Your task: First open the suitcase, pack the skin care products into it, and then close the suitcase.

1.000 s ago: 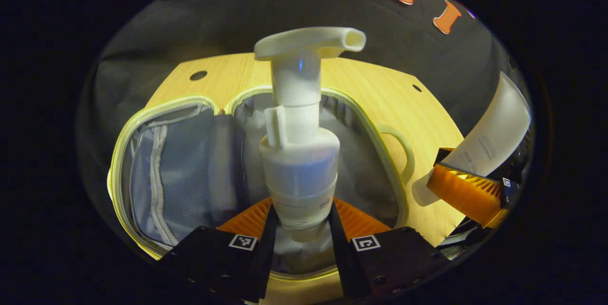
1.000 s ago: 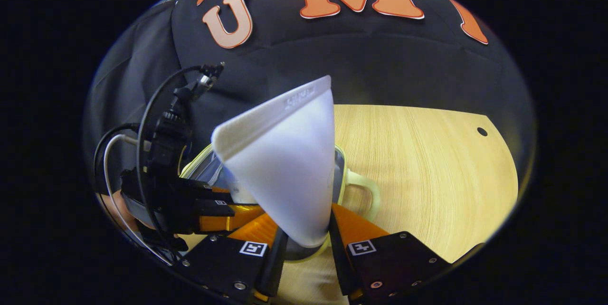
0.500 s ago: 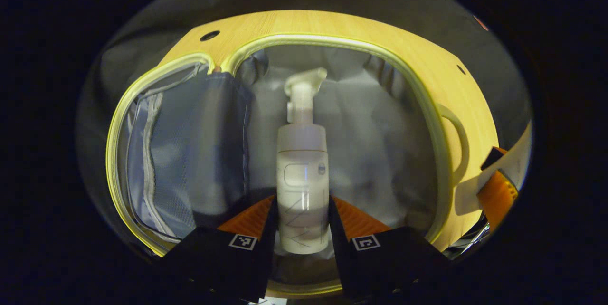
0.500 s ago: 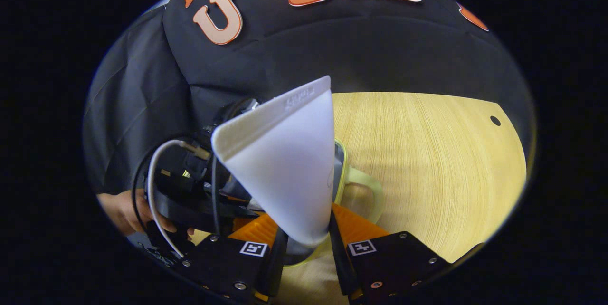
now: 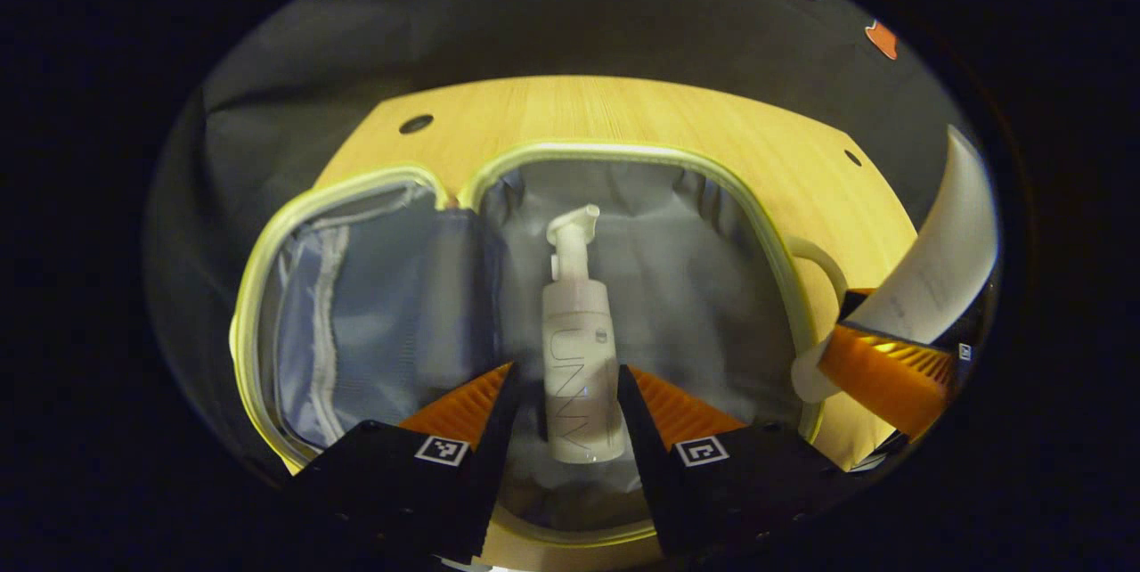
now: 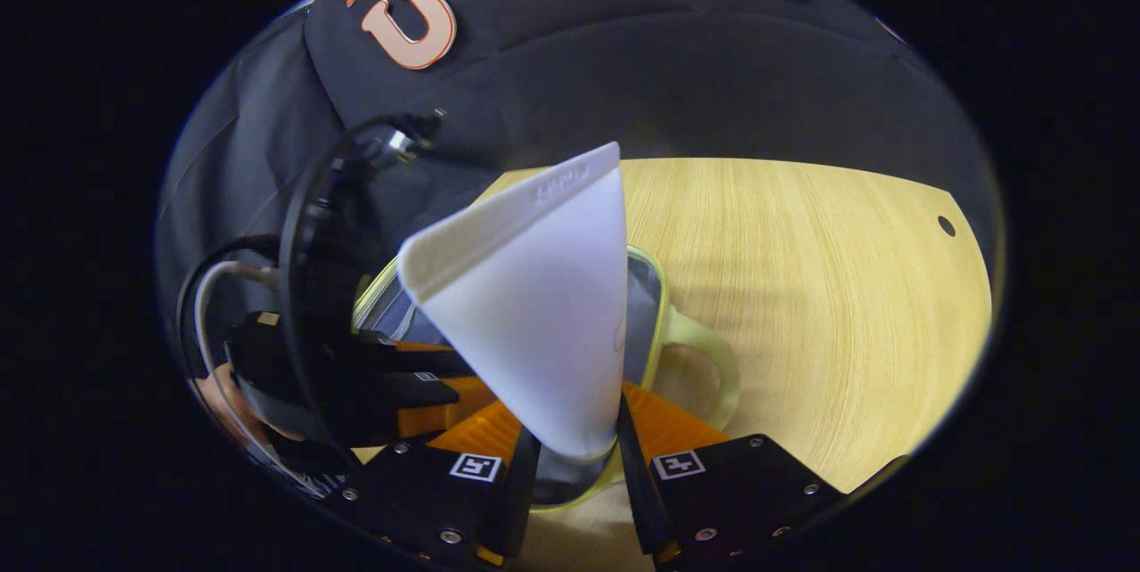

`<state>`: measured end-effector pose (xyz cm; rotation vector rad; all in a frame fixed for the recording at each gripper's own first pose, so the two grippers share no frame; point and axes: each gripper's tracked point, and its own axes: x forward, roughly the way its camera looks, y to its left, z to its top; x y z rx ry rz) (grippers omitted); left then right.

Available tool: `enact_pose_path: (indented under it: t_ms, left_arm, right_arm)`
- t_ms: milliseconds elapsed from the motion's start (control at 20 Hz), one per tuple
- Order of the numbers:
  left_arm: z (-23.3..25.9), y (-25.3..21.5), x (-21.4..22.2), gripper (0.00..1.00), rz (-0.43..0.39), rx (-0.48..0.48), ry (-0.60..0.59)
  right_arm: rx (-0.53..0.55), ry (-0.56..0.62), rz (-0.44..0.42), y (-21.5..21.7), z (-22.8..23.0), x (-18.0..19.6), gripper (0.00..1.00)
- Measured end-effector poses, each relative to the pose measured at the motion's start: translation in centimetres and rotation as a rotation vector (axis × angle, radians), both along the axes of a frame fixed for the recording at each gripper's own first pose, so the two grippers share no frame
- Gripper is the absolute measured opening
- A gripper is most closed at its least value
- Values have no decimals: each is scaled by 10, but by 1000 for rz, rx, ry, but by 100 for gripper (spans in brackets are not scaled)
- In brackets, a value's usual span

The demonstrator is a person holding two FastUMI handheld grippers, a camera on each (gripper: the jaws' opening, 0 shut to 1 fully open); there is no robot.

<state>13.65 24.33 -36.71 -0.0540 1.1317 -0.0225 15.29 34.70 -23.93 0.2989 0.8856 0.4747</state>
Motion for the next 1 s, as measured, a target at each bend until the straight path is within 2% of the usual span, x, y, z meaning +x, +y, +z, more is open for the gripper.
enact_pose_path:
  t_ms: [250, 400, 500, 750, 1000]
  left_arm:
    - [41, 35, 4, 71, 99, 21, -156]
    - [59, 68, -6, 71, 175, 22, -183]
    - [68, 90, -12, 71, 226, 31, -198]
    - [77, 128, -42, 71, 351, 31, -179]
    - [82, 145, -57, 71, 419, 26, -168]
  right_arm:
    - [-33, 79, 31, 12, -13, -8, 48]
    - [-35, 142, 34, 31, -29, -8, 48]
    - [-57, 222, 4, 36, -46, -9, 47]
    - [-73, 319, -52, 55, -68, -4, 48]
    - [-95, 448, -142, 60, -80, -3, 48]
